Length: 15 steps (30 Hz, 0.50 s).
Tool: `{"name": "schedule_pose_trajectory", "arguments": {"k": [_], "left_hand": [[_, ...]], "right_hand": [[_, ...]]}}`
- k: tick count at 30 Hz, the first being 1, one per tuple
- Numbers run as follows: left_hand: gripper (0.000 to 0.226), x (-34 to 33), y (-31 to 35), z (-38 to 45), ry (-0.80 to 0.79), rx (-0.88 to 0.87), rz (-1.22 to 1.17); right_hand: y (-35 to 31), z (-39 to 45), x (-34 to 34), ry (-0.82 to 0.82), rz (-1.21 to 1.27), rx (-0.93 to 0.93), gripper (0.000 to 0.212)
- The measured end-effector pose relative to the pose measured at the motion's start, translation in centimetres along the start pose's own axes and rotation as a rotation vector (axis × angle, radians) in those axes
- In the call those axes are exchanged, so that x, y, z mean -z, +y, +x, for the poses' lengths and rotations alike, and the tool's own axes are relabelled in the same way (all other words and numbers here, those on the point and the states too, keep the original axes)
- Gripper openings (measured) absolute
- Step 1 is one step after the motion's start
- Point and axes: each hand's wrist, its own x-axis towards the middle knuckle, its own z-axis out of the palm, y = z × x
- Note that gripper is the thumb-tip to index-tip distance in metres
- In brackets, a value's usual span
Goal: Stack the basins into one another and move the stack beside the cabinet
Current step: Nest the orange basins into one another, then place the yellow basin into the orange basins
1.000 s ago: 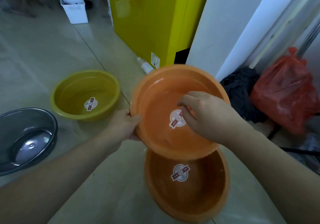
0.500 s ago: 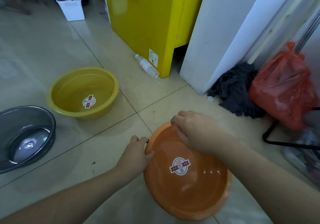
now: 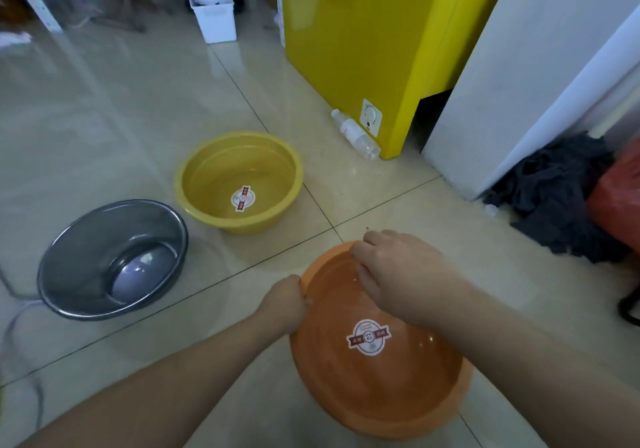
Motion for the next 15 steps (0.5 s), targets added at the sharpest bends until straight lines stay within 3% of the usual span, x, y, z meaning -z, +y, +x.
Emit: {"name": "schedule_pose_trajectory", "arguments": {"k": [3, 6, 10, 13, 15], "left_hand": [[0.016, 3.1, -2.7, 1.0, 0.023, 0.023, 0.089], [0.029, 6.6, -4.2, 1.4, 0.061, 0.048, 0.039], [0.023, 11.1, -5.9, 4.3, 0.555, -0.040, 0.271], [0.050, 12.8, -7.7, 7.8, 0.517, -0.138, 0.736], [0.045, 13.0, -7.8, 9.6, 0.427, -0.144, 0.909]], "right_hand": [[-2.0, 2.4, -0.3, 0.005, -0.015, 0.001, 0.024], [-3.1, 3.9, -1.0, 0.001, -0.015, -0.011, 0.024], [-3.6, 4.7, -1.9, 0.002, -0.004, -0.021, 0.024], [-3.4, 4.4, -2.3, 0.002, 0.024, -0.025, 0.025], [-3.2, 4.1, -2.3, -0.007, 0.026, -0.027, 0.024]]}}
